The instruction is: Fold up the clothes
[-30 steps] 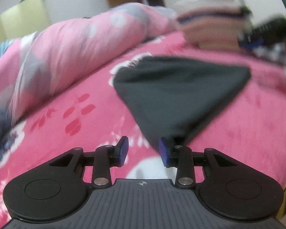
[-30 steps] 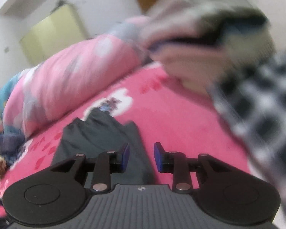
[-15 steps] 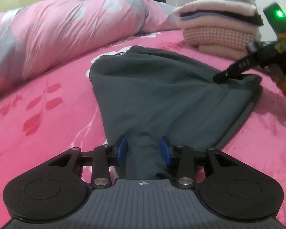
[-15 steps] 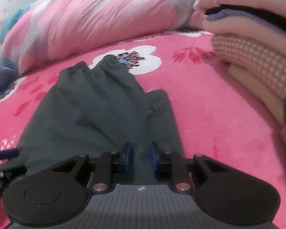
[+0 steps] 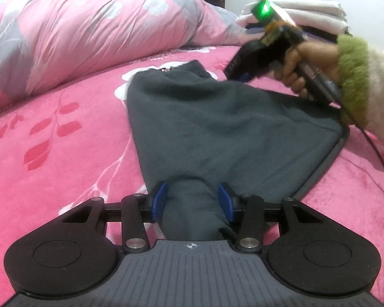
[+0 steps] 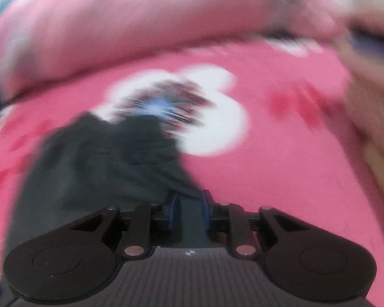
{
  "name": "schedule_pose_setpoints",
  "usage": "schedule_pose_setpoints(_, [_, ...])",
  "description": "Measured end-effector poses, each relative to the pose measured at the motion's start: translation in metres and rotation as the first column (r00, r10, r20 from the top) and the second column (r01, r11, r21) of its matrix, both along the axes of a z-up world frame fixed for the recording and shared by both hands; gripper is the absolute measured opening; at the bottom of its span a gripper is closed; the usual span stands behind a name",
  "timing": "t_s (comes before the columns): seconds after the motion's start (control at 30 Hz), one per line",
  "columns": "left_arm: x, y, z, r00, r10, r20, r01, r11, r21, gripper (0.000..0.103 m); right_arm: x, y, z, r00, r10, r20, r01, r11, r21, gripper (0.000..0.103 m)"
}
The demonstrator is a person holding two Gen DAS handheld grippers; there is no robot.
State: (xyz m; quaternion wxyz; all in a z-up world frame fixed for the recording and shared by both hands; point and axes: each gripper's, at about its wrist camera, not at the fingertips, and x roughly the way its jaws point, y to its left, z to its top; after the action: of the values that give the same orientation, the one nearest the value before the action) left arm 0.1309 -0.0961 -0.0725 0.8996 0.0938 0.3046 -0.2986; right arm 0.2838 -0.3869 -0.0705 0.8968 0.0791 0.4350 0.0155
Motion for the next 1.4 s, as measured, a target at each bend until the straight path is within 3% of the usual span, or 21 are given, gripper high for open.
schedule_pose_setpoints(0.07, [0.0,0.001,0.0,1.0,0.0,-0.001,0.0,1.0,-0.007,0.045,-0.004,-0.01,0.007,0.999,-0.046,0.005,0.046,0.997,0.066,0.021])
schedule_pose_setpoints(0.1, [0.0,0.001,-0.001,1.0,0.0,-0.002,0.0,1.0,-0.01,0.045,-0.009,-0.006,0.017,0.999,-0.039,0.036,0.038,0.998,0.047,0.021])
schedule_pose_setpoints(0.23, [-0.001,0.002,0.0,1.0,0.001,-0.002,-0.001,1.0,-0.019,0.046,-0.013,0.021,0.045,0.99,0.061,0.125,-0.069,0.996,0.061,0.021])
schedule_pose_setpoints(0.33, [-0.001,0.003,0.0,1.0,0.003,-0.003,-0.003,1.0,-0.023,0.047,0.006,0.04,0.032,0.987,0.132,0.091,-0.14,0.986,0.093,0.021])
schedule_pose_setpoints(0.43, [0.0,0.003,-0.001,1.0,0.004,-0.002,-0.004,1.0,-0.026,0.048,0.028,0.045,-0.001,0.989,0.144,0.022,-0.145,0.989,0.043,0.021])
schedule_pose_setpoints(0.47, [0.001,0.004,-0.001,1.0,0.003,-0.006,-0.003,1.0,-0.03,0.048,0.028,0.04,-0.002,0.991,0.127,0.036,-0.13,0.988,0.079,0.021])
schedule_pose_setpoints(0.53, [0.003,0.006,0.002,1.0,0.002,-0.02,-0.003,0.999,-0.04,0.05,0.023,0.027,0.01,0.998,0.063,0.029,-0.067,0.988,0.136,0.023])
schedule_pose_setpoints(0.63, [0.004,0.013,0.013,0.999,0.009,-0.032,-0.011,0.998,-0.061,0.059,-0.004,0.01,0.035,0.996,0.044,0.073,-0.052,0.993,0.106,0.024])
schedule_pose_setpoints(0.73, [0.013,0.025,0.033,0.999,0.027,-0.02,-0.03,0.99,-0.137,0.068,-0.03,-0.018,0.059,0.992,0.035,0.12,-0.054,0.986,0.16,0.037])
schedule_pose_setpoints(0.77, [0.022,0.028,0.04,0.999,0.044,-0.03,-0.049,0.984,-0.172,0.071,-0.036,-0.027,0.066,0.99,0.035,0.134,-0.059,0.981,0.183,0.043])
schedule_pose_setpoints(0.9, [0.071,0.039,0.058,0.985,0.115,-0.132,-0.149,0.947,-0.285,0.077,-0.037,-0.051,0.073,0.987,0.061,0.146,-0.094,0.969,0.23,0.048])
schedule_pose_setpoints(1.07, [0.153,0.033,0.047,0.939,0.125,-0.321,-0.241,0.904,-0.353,0.077,-0.013,-0.059,0.052,0.988,0.106,0.115,-0.141,0.921,0.363,0.076])
schedule_pose_setpoints(1.3, [0.234,0.012,0.023,0.897,0.101,-0.429,-0.283,0.879,-0.385,0.076,0.035,-0.054,0.017,0.983,0.159,0.093,-0.184,0.873,0.452,0.086])
schedule_pose_setpoints(1.4, [0.256,0.001,0.013,0.889,0.087,-0.45,-0.276,0.885,-0.375,0.071,0.052,-0.053,0.002,0.981,0.176,0.079,-0.192,0.856,0.48,0.086])
